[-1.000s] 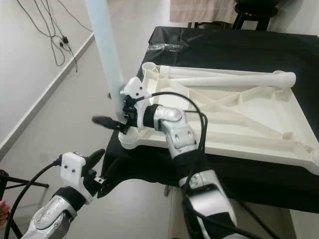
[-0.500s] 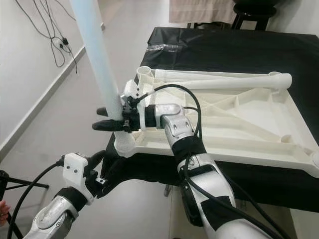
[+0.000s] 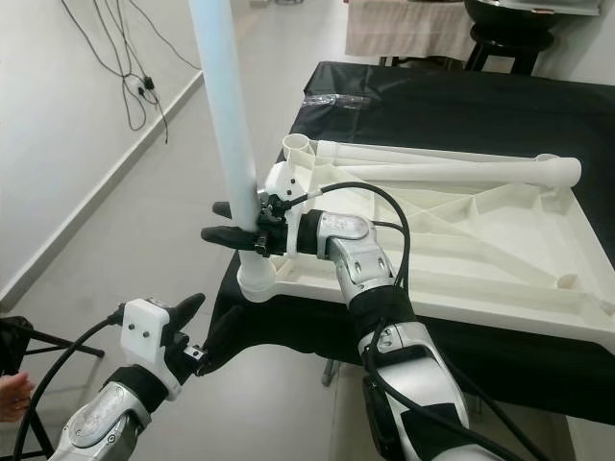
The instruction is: Building children table
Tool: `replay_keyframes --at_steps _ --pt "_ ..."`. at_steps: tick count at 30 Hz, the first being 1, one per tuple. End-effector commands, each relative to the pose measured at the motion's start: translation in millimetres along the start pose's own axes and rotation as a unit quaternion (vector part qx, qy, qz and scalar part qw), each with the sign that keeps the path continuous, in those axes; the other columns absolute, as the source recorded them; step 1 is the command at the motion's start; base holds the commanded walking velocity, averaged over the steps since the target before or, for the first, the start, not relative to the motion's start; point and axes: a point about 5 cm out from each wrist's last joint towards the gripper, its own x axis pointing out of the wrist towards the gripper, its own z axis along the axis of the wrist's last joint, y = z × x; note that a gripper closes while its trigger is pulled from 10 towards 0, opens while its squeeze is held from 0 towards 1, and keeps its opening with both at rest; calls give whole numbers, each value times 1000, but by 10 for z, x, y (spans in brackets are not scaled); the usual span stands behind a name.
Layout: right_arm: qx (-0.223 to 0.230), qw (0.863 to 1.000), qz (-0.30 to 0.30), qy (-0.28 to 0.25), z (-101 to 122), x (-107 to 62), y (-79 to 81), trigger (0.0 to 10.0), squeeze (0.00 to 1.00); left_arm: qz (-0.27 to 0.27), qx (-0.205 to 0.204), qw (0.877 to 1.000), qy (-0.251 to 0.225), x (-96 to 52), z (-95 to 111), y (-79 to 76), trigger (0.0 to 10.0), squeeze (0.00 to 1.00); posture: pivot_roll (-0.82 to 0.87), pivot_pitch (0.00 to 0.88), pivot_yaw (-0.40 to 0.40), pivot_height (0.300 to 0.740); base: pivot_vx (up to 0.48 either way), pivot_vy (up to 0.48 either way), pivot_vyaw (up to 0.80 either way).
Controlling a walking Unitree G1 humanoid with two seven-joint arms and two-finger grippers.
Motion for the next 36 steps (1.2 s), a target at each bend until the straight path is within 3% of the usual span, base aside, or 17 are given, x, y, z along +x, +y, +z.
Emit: replay_keyframes --at_steps 1,2,3,4,6,11,20,21,22,23,24,25,29,33,34,35,36 --pt "48 992 -96 68 -349 -37 44 0 0 -3 6 1000 3 -12 9 6 10000 0 -17 146 48 740 0 0 0" --pt "48 992 -96 68 -349 -37 44 0 0 -3 6 1000 3 -12 9 6 10000 0 -17 146 48 740 0 0 0" --pt "57 974 -204 75 -412 -37 101 0 0 -5 4 1000 4 -18 18 25 10000 0 -10 148 44 740 0 0 0" --pt "57 974 -204 75 -412 -37 101 0 0 -5 4 1000 4 -18 18 25 10000 0 -10 148 44 740 0 0 0" --pt "58 947 -306 77 -461 -52 154 0 0 -4 3 1000 5 -28 22 40 10000 0 -2 146 36 740 0 0 0" --pt "56 946 -311 75 -466 -55 175 0 0 -1 5 1000 5 -30 21 42 10000 0 2 143 36 740 0 0 0" --pt "58 921 -381 62 -421 -153 271 0 0 -2 8 1000 6 -23 20 59 10000 0 -7 133 42 740 0 0 0" --pt "62 920 -380 71 -433 -144 307 5137 0 -3 8 1000 6 -20 20 61 10000 0 -7 131 42 740 0 0 0" --pt "62 920 -380 71 -433 -144 307 5137 0 -3 8 1000 6 -20 20 61 10000 0 -7 131 42 740 0 0 0" --pt "67 918 -383 75 -431 -138 309 10000 0 -3 8 1000 7 -16 19 63 10000 0 -7 129 43 740 0 0 0" --pt "71 921 -377 67 -407 -115 277 10000 984 -3 8 1000 7 -12 17 67 10000 0 -5 125 41 740 0 0 0" --pt "72 929 -361 47 -349 -82 198 10000 1000 -3 8 1000 7 -8 14 69 10000 0 -5 125 41 740 0 0 0" --pt "70 937 -341 29 -284 -49 112 10000 1000 -2 8 1000 6 -4 12 71 10000 0 -2 121 38 740 0 0 0" --pt "68 975 -197 -73 41 39 -69 10000 1000 0 10 1000 5 13 -2 76 10000 0 1 113 30 740 0 0 0" --pt "59 982 -160 -81 87 38 -91 10000 816 1 10 1000 5 18 -6 75 10000 0 1 111 29 740 0 0 0" --pt "51 989 -118 -75 99 42 -103 10000 251 1 10 1000 5 23 -10 72 10000 0 4 110 26 740 0 0 0" --pt "51 989 -118 -75 99 42 -103 10000 251 1 10 1000 5 23 -10 72 10000 0 4 110 26 740 0 0 0"
